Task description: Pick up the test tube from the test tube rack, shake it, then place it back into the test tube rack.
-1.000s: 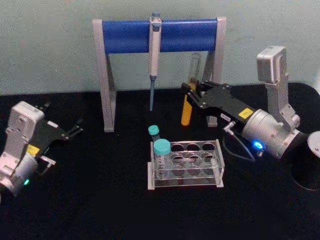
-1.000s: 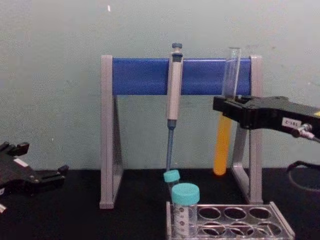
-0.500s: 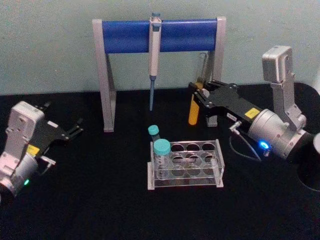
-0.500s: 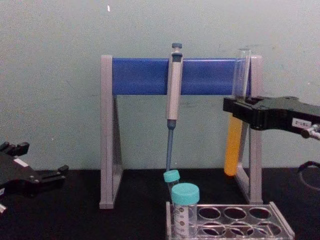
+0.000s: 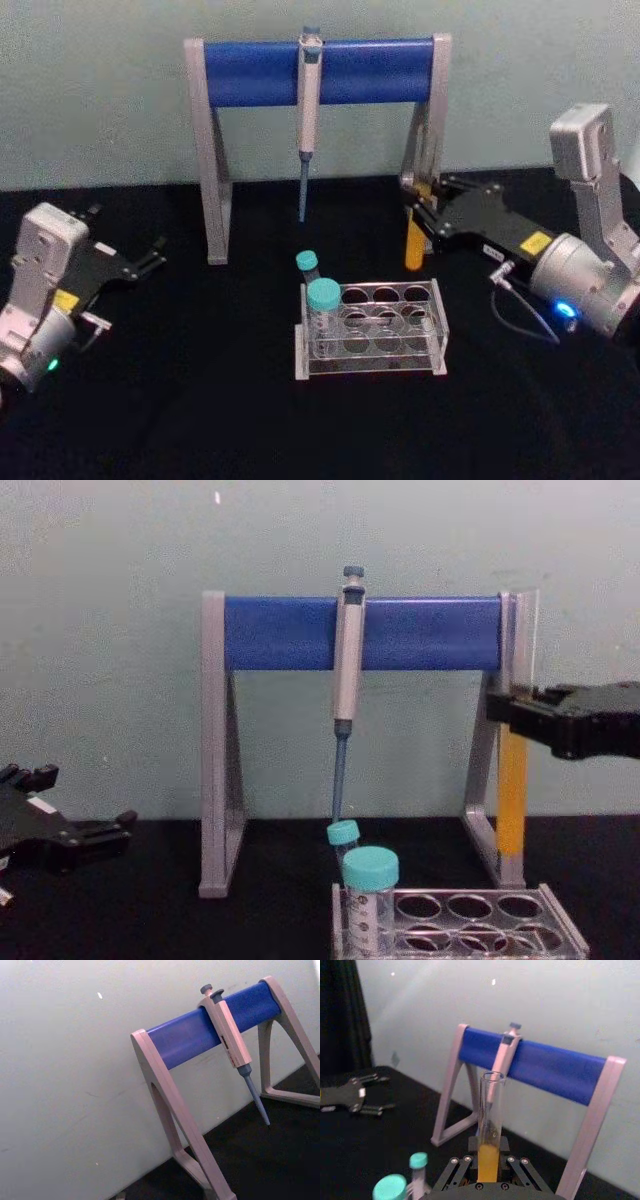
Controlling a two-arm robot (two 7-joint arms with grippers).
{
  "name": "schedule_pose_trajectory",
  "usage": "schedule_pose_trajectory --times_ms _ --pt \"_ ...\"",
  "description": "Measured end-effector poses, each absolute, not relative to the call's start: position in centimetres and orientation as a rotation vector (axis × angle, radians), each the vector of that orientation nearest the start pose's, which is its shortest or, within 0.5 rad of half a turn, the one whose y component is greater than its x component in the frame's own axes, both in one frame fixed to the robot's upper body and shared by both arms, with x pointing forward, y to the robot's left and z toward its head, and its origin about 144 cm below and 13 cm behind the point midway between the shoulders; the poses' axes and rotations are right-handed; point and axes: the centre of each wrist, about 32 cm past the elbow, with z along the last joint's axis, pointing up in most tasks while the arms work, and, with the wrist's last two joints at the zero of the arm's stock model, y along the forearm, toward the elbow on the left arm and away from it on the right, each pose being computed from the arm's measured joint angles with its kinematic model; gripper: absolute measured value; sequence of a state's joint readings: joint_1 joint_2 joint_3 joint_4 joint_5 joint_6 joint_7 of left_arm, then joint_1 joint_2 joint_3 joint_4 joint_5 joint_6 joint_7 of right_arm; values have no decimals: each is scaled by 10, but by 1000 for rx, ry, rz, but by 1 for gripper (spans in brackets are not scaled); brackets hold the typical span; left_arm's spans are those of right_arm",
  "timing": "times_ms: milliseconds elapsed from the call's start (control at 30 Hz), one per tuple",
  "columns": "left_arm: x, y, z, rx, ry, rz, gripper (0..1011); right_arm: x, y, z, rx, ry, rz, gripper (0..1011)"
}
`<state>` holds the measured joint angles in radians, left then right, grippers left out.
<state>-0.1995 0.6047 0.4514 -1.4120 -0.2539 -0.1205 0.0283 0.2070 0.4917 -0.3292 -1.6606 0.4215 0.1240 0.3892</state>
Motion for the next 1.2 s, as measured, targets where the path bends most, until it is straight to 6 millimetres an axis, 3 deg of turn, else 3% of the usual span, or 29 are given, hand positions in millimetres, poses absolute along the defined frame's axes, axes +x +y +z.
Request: schedule_pose_trajectory --times_ms 367,733,1200 --pt "489 310 1140 304 -285 1248 1001 488 -250 1220 -83 -53 -751 229" --pt "489 310 1140 304 -285 1248 1001 509 -226 1214 -7 -54 -741 229" --pt "489 310 1140 304 -285 1248 1001 523 -230 1212 -22 -72 -835 229"
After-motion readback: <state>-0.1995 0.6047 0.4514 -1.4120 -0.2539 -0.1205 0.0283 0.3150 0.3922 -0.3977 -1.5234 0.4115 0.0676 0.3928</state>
